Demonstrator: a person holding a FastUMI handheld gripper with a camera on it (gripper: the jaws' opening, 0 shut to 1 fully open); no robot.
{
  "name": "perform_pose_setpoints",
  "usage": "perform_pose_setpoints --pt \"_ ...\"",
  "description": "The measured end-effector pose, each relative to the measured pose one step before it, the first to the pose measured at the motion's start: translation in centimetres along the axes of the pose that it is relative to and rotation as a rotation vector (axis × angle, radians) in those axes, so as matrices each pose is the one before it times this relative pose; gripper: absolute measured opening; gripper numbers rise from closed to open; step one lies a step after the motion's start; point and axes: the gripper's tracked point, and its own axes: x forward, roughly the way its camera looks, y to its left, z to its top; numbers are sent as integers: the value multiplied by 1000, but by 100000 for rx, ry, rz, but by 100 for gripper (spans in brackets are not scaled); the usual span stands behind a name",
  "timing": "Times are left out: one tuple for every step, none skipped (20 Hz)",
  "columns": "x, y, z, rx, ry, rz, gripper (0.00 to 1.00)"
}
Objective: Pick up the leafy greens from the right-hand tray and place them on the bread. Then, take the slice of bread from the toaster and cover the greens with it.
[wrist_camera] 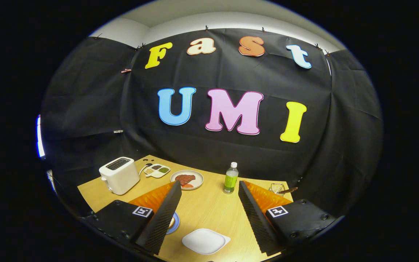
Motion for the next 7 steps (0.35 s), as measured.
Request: perform_pose_setpoints --pt "11 -56 93 306 -8 68 98" --pt "-3 -48 19 -13 -330 -4 98" --pt "22 -107 -16 -71 -160 -189 98" --pt "24 -49 -131 -38 73 309 98" --pt "-156 -106 -140 -12 196 -65 98" --pt "-84 -71 -4 -21 24 187 98" --pt "-38 -126 108 35 -362 -27 98"
